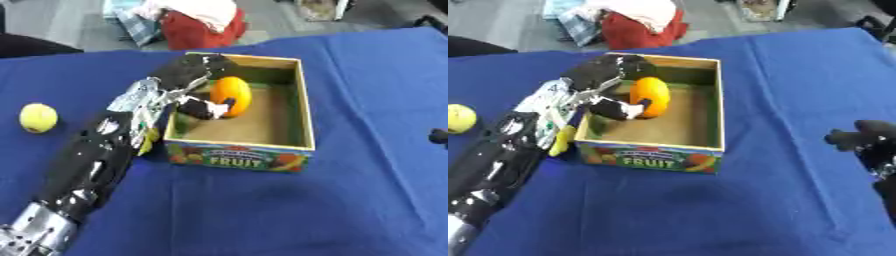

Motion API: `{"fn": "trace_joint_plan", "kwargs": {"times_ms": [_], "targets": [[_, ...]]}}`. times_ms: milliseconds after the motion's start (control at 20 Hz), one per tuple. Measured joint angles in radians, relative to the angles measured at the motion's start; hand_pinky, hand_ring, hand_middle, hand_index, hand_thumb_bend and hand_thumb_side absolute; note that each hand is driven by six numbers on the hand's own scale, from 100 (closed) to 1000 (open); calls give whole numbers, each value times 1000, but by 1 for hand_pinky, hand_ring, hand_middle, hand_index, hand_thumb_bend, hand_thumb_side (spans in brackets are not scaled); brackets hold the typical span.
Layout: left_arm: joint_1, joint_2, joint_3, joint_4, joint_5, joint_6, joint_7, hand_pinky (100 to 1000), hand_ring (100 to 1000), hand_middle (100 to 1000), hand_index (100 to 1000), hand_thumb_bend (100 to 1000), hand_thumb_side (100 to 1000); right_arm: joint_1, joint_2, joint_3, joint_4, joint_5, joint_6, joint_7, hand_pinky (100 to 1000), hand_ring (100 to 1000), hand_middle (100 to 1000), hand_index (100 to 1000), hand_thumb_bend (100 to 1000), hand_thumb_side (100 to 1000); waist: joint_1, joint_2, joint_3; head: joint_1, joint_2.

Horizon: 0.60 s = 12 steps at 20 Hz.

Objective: Pick up objects on the table and place them in the box.

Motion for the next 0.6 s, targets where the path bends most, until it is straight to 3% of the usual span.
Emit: {"fn": "trace_joint_plan", "kwargs": {"times_ms": [250,600], "targets": [[-1,21,9,-24,31,23,-20,857,853,874,982,509,1000,1,0,0,0,0,3,-2,950,780,617,836,100,1000,1,-4,5,-10,9],[1,39,9,-85,154,47,-41,843,833,868,981,487,1000,8,0,-6,0,0,5,-6,950,781,618,836,100,1000,1,-10,17,-25,17]]}}
